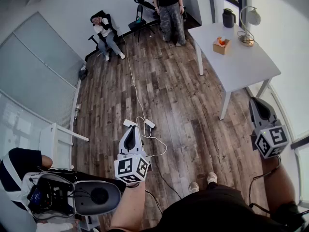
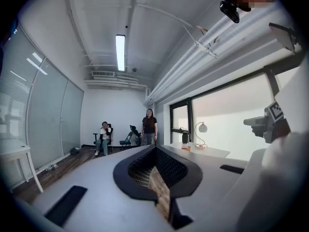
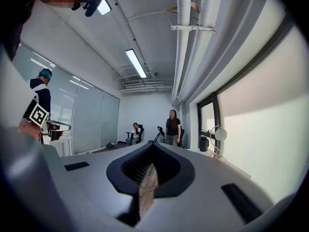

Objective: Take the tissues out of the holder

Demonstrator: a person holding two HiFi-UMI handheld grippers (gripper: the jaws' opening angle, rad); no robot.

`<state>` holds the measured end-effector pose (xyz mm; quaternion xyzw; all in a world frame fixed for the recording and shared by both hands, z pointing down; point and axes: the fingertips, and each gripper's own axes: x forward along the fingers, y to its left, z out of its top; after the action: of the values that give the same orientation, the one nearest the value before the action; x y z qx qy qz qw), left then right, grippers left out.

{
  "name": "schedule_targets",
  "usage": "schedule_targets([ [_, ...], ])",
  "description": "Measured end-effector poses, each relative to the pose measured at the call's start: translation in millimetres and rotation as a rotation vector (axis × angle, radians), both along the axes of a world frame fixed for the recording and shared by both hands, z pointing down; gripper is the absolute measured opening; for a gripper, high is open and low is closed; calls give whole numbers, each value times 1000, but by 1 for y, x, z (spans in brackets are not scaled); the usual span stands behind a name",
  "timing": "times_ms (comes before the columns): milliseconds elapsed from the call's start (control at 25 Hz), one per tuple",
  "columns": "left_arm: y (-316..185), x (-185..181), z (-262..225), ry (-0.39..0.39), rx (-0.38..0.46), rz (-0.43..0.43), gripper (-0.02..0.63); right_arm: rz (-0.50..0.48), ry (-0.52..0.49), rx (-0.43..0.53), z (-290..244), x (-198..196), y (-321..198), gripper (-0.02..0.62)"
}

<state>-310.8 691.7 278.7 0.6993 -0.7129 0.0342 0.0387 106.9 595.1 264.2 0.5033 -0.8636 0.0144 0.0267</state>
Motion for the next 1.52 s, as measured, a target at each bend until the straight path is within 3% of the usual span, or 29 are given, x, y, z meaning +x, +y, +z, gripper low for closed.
schedule_targets([
  [160,-17,11,0,10,3,19,5,-32,-30,-31,10,-3,-14,5],
  [440,-29,39,16,29,-119,73,5,-58,-52,-55,17,10,-28,5],
  [880,-38,19,42,5,-167,-60,5,-56,-87,-81,36,28,-76,5],
  [1200,-135,24,49,8,-143,22,5,2,-54,-87,39,31,-143,5],
  [1520,-255,6,34,0,-124,116,5,94,-61,-118,43,25,-216,5],
])
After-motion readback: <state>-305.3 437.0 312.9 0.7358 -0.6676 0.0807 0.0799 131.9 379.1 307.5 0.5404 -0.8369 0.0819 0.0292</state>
